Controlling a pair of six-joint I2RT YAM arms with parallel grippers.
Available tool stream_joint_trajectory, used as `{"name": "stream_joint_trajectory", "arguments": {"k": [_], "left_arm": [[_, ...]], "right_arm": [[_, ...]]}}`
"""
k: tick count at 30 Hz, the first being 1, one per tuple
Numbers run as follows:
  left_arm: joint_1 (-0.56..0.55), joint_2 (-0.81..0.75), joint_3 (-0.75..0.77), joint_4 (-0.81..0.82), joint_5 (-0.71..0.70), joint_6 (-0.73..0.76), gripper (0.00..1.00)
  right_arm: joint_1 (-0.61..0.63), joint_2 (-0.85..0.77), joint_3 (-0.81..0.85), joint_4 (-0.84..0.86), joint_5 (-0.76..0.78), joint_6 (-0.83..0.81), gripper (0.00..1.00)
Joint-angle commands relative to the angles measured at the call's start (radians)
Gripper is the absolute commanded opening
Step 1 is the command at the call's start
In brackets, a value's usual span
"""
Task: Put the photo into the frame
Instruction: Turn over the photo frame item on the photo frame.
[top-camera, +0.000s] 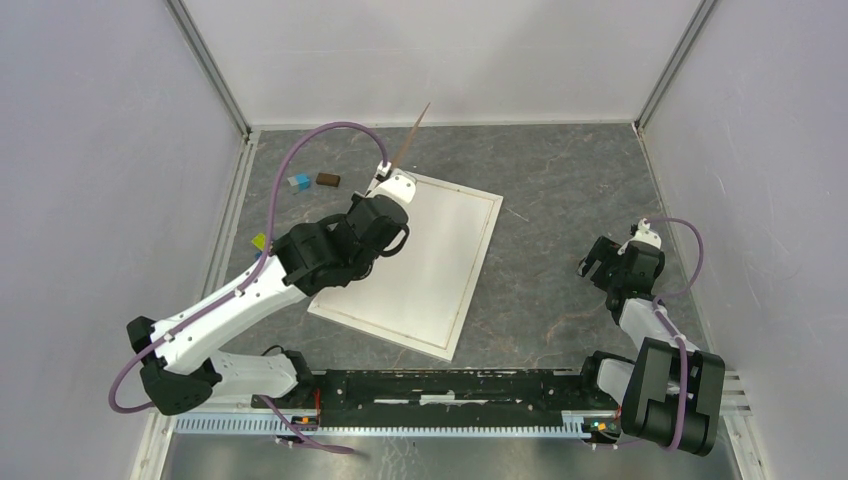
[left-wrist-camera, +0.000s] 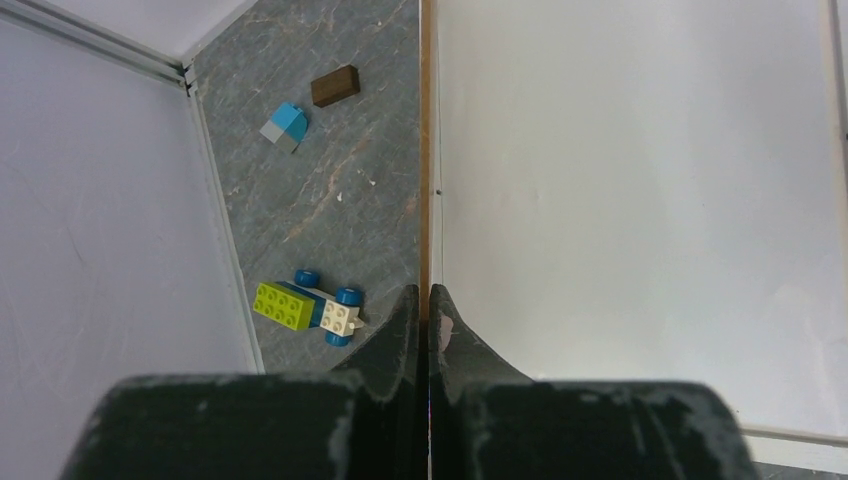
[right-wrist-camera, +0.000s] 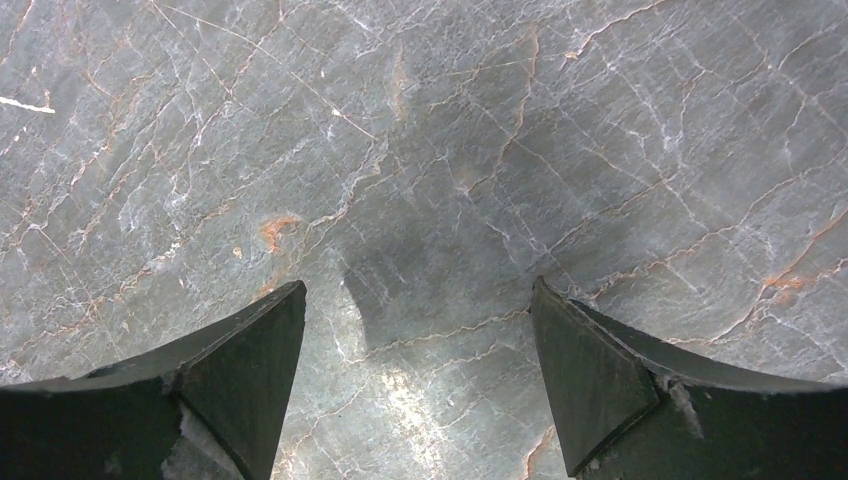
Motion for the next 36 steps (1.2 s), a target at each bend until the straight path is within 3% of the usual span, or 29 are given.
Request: {"name": "stream_joint_trajectory", "arguments": {"k": [1, 36], "left_arm": [[-0.005, -0.042, -0.01, 0.041, -0.055, -0.038, 0.02], [-0.015, -0.103, -0.076, 0.064, -0.021, -0.113, 0.02]], "right_arm": [[0.003, 0.002, -0.006, 0.039, -0.007, 0.005, 0.88], [0.002, -0.01, -0.025, 0.07, -0.039, -0.001, 0.9]]}}
